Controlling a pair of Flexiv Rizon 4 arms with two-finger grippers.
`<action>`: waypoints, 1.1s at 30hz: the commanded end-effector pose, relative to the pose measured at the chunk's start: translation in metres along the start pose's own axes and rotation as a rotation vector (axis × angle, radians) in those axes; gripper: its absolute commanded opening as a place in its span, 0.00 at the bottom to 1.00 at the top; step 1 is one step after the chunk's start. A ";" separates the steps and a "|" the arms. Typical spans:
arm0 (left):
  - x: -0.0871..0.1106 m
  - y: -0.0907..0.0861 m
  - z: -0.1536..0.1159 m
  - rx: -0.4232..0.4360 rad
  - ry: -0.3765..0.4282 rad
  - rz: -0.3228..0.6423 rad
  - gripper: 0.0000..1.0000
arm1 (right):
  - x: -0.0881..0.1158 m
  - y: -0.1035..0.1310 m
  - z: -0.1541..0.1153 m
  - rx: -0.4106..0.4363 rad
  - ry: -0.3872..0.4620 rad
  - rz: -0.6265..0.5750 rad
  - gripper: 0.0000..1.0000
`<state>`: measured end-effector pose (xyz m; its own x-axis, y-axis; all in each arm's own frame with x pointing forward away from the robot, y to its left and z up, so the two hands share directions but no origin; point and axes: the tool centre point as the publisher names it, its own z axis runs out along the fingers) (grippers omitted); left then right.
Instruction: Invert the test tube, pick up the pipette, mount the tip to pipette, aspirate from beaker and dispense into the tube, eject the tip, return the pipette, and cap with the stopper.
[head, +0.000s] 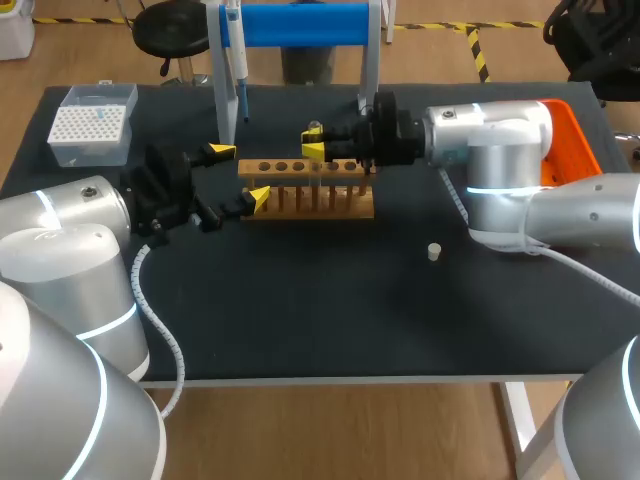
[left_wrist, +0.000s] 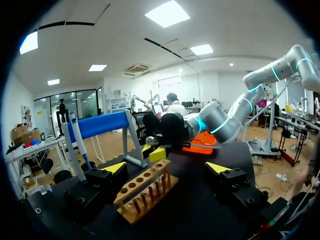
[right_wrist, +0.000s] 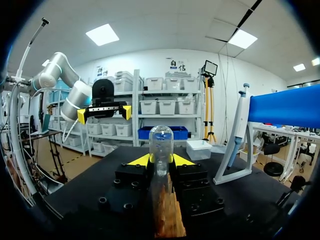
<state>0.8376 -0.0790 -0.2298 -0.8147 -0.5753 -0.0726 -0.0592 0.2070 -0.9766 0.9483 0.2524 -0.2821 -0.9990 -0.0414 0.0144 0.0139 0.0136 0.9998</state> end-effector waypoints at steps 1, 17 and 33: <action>0.001 0.001 0.000 0.003 -0.004 0.001 1.00 | 0.002 0.004 -0.002 0.002 -0.005 0.002 0.00; 0.001 0.001 0.000 0.003 -0.004 0.001 1.00 | 0.000 0.013 -0.006 0.010 -0.026 0.035 0.00; 0.001 0.001 0.000 0.003 -0.004 0.001 1.00 | 0.006 0.026 -0.006 0.022 -0.022 0.030 0.00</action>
<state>0.8377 -0.0789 -0.2298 -0.8147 -0.5753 -0.0725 -0.0592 0.2069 -0.9766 0.9458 0.2486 -0.2602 -0.9988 -0.0238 0.0433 0.0426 0.0294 0.9987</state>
